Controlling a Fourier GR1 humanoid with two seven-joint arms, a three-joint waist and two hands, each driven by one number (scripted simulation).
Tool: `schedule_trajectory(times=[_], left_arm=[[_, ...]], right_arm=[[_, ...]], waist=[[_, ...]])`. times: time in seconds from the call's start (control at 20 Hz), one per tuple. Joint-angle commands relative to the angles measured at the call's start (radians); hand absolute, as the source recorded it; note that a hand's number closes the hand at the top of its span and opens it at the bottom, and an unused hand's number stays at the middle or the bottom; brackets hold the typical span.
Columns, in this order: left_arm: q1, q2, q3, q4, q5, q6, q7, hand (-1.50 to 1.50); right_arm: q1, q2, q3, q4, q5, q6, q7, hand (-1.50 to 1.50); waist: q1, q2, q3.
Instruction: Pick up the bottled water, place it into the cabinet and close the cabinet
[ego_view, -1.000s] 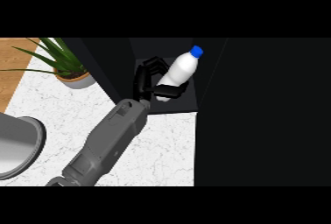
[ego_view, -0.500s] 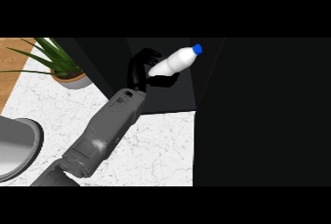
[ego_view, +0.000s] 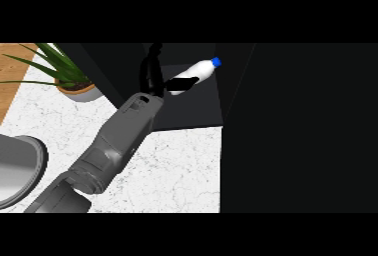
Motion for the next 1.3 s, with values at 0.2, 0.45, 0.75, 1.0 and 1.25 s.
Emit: schedule_trajectory(times=[0.2,0.45,0.75,1.0,1.25], left_arm=[[0.024,-0.022,0.16,-0.178,0.133,-0.183,-0.238,1.5],[0.04,-0.023,0.16,-0.191,0.17,-0.349,-0.266,1.5],[0.094,-0.023,0.077,-0.26,0.231,-0.361,-0.252,1.5],[0.195,-0.023,-0.035,-0.445,0.308,-0.471,-0.163,1.5],[0.375,-0.023,-0.166,-0.657,0.365,-0.545,-0.133,-1.5]], right_arm=[[0.039,-0.001,0.007,-0.066,-0.051,0.015,0.006,-1.5],[0.038,-0.004,0.0,-0.046,-0.044,0.03,-0.002,-1.5],[0.038,0.015,0.054,-0.136,-0.012,0.006,0.07,-1.5],[0.051,0.015,0.077,-0.171,0.008,-0.014,0.107,-1.5],[0.064,0.038,0.127,-0.144,0.072,-0.031,0.069,-1.5]], waist=[[0.011,-0.005,-0.003],[0.021,-0.016,0.0],[0.034,-0.025,0.0],[0.059,-0.036,-0.001],[0.078,-0.045,0.0]])
